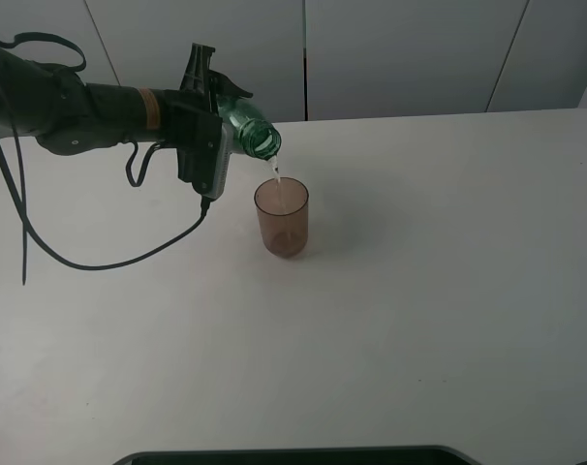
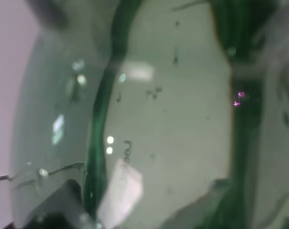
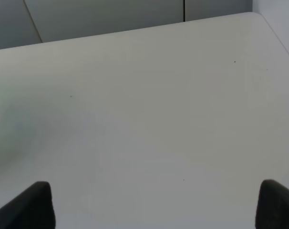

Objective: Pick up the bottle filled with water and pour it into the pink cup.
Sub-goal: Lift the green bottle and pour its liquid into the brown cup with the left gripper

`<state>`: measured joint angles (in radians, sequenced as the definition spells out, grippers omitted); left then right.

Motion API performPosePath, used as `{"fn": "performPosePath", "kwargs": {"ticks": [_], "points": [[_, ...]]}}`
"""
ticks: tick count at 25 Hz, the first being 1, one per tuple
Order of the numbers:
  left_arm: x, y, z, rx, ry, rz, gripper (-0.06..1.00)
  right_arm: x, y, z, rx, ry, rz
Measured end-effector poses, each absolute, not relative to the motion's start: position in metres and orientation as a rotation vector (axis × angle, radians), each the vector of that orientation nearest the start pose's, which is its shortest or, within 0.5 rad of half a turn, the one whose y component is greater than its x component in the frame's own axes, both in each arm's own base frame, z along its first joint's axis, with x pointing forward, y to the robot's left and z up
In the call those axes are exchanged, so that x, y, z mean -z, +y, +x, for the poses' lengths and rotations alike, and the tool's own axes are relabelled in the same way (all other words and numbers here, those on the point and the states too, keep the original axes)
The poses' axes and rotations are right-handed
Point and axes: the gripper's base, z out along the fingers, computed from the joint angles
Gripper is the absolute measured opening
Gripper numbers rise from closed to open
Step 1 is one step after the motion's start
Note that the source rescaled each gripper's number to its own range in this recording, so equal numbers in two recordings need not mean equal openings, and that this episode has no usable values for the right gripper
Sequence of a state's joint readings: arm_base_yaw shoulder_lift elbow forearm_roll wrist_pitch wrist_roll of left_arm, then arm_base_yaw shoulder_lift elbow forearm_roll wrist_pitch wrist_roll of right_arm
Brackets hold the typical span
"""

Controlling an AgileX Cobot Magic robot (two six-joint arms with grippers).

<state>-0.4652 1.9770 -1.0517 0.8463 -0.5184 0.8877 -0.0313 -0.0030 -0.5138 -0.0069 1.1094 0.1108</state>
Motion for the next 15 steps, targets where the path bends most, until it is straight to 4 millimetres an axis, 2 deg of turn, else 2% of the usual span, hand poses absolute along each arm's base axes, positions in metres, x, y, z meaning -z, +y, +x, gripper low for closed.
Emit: {"fn": "performPosePath", "kwargs": {"ticks": [15], "points": [[-0.1554,-0.2115,0.3484,-0.407,0.758,1.904,0.01,-0.2771,-0.0003,-0.009,-0.04,2.071,0.148]]}}
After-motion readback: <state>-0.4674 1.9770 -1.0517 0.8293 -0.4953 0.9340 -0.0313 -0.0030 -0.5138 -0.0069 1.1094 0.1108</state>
